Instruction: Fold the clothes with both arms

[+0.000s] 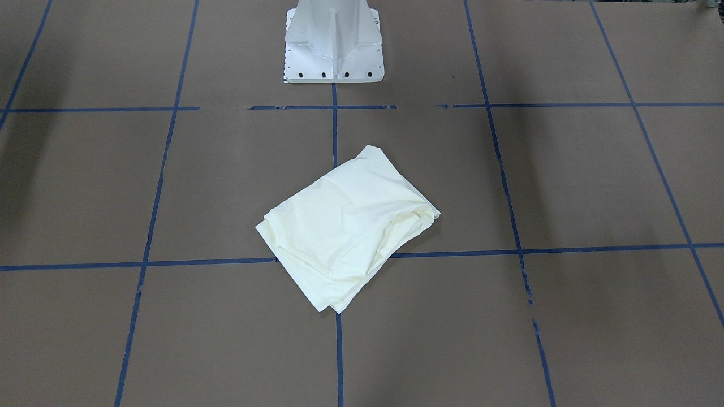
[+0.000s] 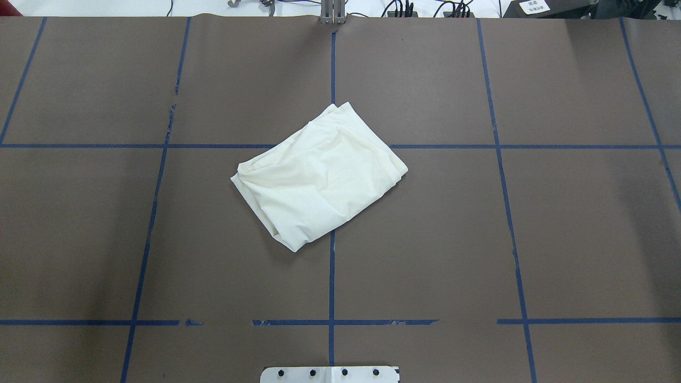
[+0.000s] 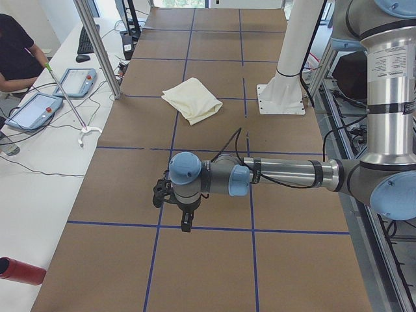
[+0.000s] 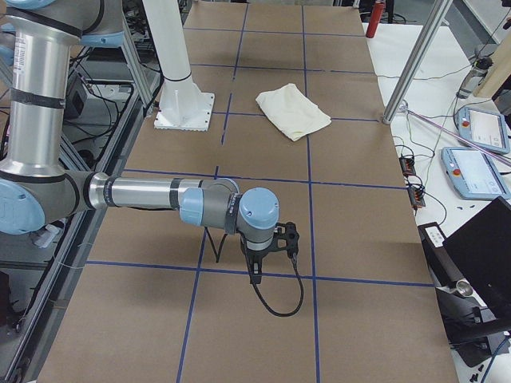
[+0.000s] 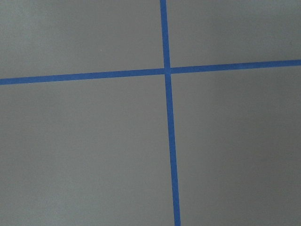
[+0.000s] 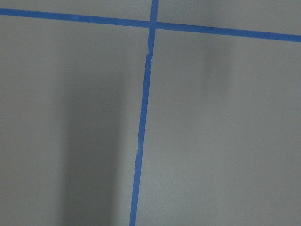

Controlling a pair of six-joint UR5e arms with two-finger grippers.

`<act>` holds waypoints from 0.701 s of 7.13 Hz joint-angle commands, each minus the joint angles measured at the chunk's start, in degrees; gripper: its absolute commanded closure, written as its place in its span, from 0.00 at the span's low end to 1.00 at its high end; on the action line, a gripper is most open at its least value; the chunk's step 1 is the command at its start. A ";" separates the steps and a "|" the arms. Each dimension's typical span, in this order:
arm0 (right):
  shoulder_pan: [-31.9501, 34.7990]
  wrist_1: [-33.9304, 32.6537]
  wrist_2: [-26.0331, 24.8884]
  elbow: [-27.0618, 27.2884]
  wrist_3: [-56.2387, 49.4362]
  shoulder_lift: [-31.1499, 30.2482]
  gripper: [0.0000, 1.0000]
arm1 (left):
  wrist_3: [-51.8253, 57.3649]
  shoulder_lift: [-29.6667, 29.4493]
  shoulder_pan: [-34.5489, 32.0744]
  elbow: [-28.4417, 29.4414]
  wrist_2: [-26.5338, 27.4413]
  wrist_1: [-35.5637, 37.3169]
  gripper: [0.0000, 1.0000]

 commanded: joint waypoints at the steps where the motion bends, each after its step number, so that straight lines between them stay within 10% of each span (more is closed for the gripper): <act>1: -0.41 0.04 -1.71 1.41 4.97 1.40 0.00 | 0.04 -0.12 -0.01 -0.07 -0.20 -0.12 0.00; 5: -4.01 0.04 -1.63 1.42 5.24 2.54 0.00 | -0.40 -0.12 -0.01 -0.25 -0.29 -0.39 0.00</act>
